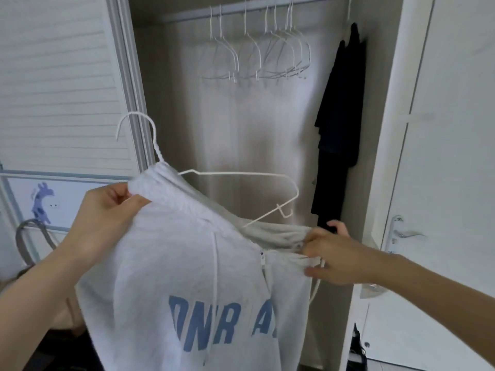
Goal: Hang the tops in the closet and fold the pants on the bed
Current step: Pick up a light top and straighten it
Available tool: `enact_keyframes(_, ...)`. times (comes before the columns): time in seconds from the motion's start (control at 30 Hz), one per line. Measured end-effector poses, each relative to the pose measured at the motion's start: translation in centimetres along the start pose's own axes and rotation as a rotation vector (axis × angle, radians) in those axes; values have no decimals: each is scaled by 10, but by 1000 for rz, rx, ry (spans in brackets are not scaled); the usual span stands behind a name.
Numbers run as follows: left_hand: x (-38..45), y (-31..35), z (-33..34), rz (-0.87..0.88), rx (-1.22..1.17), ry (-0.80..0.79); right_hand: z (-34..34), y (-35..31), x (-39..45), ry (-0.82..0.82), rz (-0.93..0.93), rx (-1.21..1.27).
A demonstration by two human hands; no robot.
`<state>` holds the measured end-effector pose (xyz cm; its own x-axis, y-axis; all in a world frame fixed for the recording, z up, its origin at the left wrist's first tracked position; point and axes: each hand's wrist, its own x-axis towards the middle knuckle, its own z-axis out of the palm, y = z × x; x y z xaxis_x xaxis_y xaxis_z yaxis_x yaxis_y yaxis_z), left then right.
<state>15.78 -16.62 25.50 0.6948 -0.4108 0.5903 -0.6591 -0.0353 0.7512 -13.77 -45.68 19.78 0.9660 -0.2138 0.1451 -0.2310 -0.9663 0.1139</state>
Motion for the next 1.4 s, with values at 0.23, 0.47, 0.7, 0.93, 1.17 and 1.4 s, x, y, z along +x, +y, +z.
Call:
enact_keyframes(0.23, -14, -5, -3, 189, 328, -26, -38, 17, -10, 368, -145, -275)
enact_keyframes(0.47, -41, 23, 49, 574, 627, -118, -68, 4, 10, 307, -256, -256)
enact_keyframes(0.7, -35, 36, 81, 349, 430, -75, -84, -29, 25, 487, -236, 232)
enact_keyframes(0.93, -21, 39, 69, 142, 5, 85, -68, 9, 11, -80, 720, 841)
enact_keyframes(1.17, -6, 37, 52, 260, 100, -3, -54, 16, 14, 250, 527, 899)
enact_keyframes(1.4, -3, 19, 20, 392, 235, -24, -64, 18, 18, 420, 344, 942)
